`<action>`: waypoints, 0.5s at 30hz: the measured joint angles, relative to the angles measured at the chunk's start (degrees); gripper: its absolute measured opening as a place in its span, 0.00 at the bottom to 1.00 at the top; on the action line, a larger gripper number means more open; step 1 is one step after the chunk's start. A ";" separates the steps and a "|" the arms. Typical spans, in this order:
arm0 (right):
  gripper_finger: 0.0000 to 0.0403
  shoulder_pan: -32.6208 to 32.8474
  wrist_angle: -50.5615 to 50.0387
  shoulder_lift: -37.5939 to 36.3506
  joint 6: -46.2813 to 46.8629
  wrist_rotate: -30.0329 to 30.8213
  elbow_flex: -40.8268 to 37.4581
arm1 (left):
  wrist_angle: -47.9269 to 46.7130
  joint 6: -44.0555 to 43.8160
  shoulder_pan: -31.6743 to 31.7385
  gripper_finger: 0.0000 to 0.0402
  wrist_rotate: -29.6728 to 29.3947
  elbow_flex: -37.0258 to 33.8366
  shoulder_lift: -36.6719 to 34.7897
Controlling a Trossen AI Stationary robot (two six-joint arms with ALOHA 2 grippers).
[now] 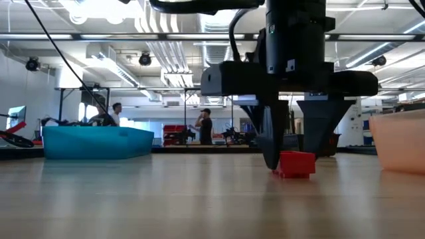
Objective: Sort & place blocks by color
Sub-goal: Put the red game piece into the blue bin
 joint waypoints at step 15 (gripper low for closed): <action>0.30 -0.11 0.44 0.47 -10.64 3.75 -0.75 | 1.38 -2.37 -0.03 0.61 0.01 0.02 2.39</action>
